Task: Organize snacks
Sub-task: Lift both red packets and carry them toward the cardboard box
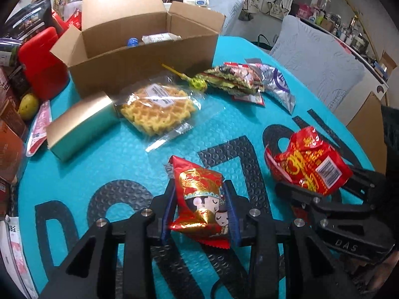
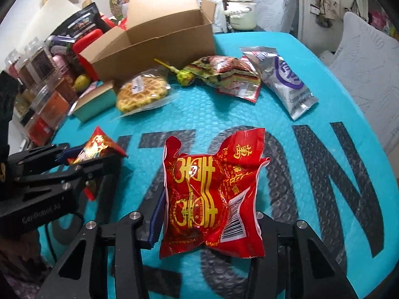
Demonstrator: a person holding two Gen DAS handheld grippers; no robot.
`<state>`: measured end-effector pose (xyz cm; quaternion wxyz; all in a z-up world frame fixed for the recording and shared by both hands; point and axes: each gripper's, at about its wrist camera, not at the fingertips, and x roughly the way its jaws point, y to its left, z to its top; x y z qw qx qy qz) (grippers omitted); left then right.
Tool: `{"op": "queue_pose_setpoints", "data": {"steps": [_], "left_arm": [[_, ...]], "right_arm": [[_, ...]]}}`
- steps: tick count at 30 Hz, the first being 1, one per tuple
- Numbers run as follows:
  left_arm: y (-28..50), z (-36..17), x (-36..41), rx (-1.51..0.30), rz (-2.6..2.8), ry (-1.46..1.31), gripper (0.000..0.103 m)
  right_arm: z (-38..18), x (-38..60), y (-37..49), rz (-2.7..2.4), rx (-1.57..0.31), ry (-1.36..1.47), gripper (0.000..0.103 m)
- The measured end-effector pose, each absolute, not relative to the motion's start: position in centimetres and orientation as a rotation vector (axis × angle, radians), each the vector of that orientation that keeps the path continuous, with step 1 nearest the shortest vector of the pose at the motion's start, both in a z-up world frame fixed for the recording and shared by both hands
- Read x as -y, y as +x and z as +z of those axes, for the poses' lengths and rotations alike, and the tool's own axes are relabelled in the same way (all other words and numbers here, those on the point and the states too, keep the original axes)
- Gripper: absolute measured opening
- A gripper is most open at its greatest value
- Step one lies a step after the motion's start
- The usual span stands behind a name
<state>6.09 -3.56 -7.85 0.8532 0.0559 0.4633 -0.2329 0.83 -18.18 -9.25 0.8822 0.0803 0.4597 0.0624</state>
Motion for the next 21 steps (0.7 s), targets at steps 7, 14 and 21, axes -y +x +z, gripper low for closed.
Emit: {"op": "queue_pose_setpoints", "data": {"steps": [7, 14, 21], "left_arm": [[5.1, -5.3, 2.7, -0.925, -0.502, 0.12, 0.036], [4.2, -1.7, 1.5, -0.843, -0.498, 0.106, 0.036], [5.5, 1.3, 0.9, -0.779, -0.503, 0.085, 0.036]], "right_arm": [[-6.7, 16.7, 0.2, 0.194, -0.914, 0.152, 0.044], [-3.5, 15.2, 1.0, 0.296, -0.847, 0.154, 0.044], [-0.3, 14.7, 2.6, 0.34, -0.788, 0.14, 0.044]]}}
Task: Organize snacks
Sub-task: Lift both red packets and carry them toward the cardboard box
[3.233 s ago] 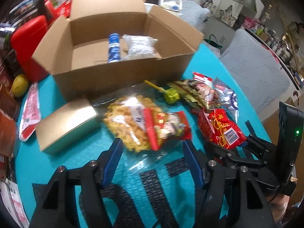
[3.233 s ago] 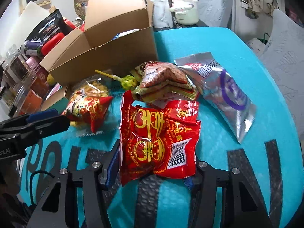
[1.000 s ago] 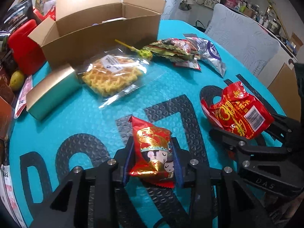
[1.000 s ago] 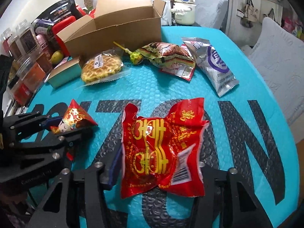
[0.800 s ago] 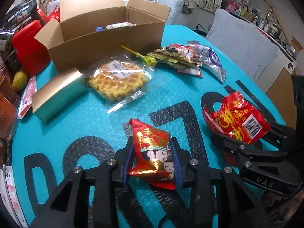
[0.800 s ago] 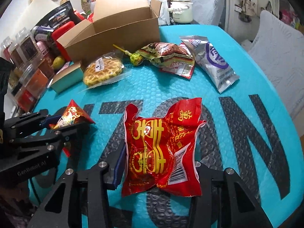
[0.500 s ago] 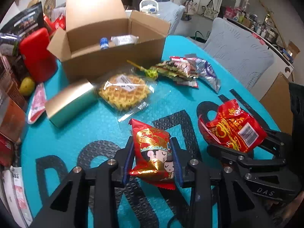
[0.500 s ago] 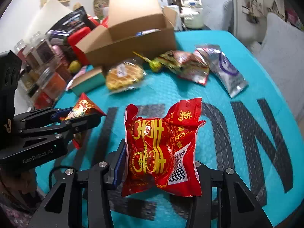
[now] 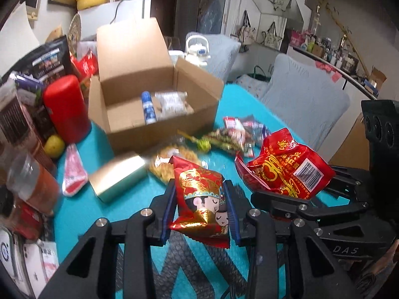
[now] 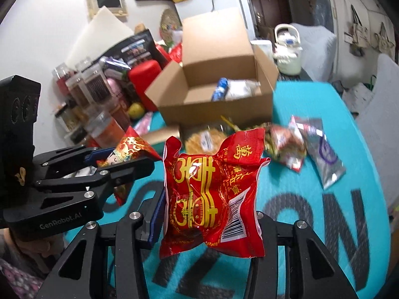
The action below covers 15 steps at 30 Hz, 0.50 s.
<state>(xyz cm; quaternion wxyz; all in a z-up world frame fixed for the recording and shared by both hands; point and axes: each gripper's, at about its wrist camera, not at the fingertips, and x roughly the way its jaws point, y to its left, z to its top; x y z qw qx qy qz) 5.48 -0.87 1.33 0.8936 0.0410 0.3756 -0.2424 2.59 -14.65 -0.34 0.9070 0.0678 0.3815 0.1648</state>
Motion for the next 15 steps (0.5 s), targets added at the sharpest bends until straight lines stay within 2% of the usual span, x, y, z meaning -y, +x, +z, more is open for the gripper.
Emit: {"op": "queue_pose_setpoints", "data": {"steps": [15], "left_arm": [[13.3, 6.8, 1.0, -0.641, -0.481, 0.047, 0.036]], "right_arm": [[5.7, 14.7, 10.4, 0.376, -0.669, 0.08, 0.044]]}}
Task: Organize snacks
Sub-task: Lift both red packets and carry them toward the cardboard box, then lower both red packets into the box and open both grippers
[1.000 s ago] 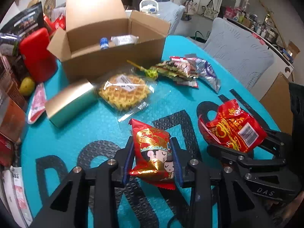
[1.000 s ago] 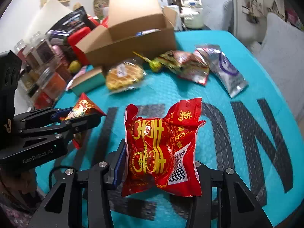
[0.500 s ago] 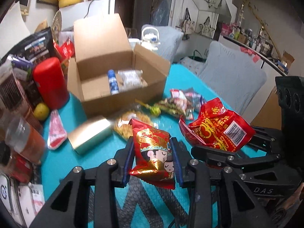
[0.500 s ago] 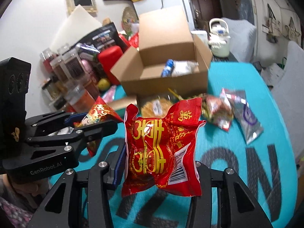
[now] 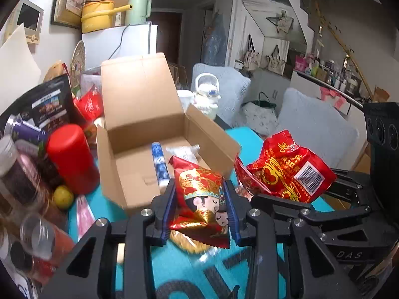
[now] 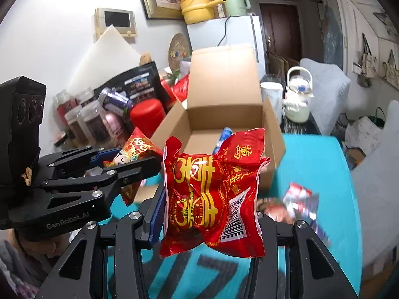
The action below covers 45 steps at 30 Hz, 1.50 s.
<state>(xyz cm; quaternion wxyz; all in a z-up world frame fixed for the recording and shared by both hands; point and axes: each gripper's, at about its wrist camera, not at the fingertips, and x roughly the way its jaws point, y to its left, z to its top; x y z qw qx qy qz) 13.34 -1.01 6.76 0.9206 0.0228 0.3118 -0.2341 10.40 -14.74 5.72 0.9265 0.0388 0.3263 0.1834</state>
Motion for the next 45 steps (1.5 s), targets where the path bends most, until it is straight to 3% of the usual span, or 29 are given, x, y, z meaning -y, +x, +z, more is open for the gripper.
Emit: {"op": "queue_pose_setpoints", "data": {"steps": [14, 27, 45], "left_arm": [[23.2, 7.1, 1.0, -0.603, -0.384, -0.013, 0.036], [32.5, 3.3, -0.3, -0.666, -0.252, -0.063, 0.036], [36.7, -1.9, -0.3, -0.847, -0.145, 0.025, 0.036]], "right_arm": [[5.6, 16.2, 21.3, 0.369, -0.639, 0.059, 0.044], [3.3, 16.0, 29.6, 0.399, -0.669, 0.098, 0.044], [-1.6, 14.8, 35.2, 0.354, -0.827, 0.094, 0.045]]}}
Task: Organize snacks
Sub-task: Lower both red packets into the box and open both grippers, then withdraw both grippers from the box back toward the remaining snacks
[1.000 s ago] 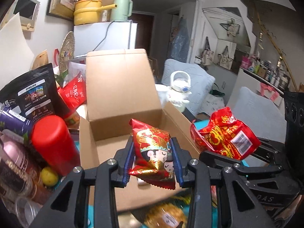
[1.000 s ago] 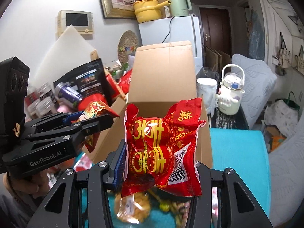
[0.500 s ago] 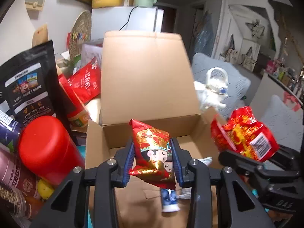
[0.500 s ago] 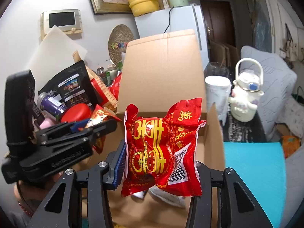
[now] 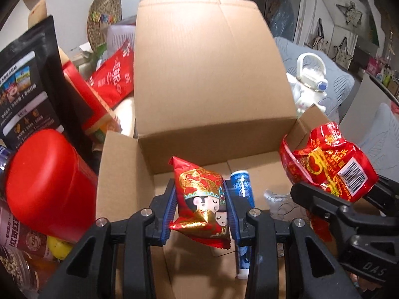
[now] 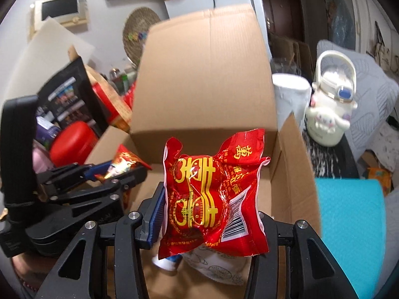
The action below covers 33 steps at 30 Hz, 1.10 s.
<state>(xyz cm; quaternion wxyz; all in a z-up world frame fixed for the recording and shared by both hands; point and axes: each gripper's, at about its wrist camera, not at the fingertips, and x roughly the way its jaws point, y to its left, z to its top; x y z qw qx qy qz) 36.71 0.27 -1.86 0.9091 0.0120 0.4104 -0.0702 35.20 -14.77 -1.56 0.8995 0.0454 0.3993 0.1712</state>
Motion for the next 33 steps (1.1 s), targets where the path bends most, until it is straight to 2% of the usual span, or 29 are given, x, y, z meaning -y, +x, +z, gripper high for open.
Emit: {"op": "queue_pose_setpoints", "data": {"steps": [15, 20, 24, 29, 33], "left_arm": [[38.0, -4.1, 1.2, -0.945, -0.091, 0.109, 0.038], [38.0, -3.9, 1.1, -0.957, -0.083, 0.109, 0.039], [37.6, -3.3, 1.0, -0.953, -0.083, 0.101, 0.039], [36.7, -1.8, 1.1, -0.92, -0.085, 0.094, 0.056], [35.4, 0.5, 1.0, -0.866, -0.082, 0.088, 0.056]], "right_arm": [[-4.5, 15.0, 36.1, 0.318, -0.934, 0.092, 0.052], [-3.5, 15.1, 35.8, 0.325, -0.912, 0.116, 0.061], [-2.5, 15.1, 35.1, 0.313, -0.888, 0.098, 0.064], [-0.6, 15.4, 34.0, 0.298, -0.854, 0.097, 0.064], [1.2, 15.3, 32.8, 0.285, -0.819, 0.078, 0.064]]}}
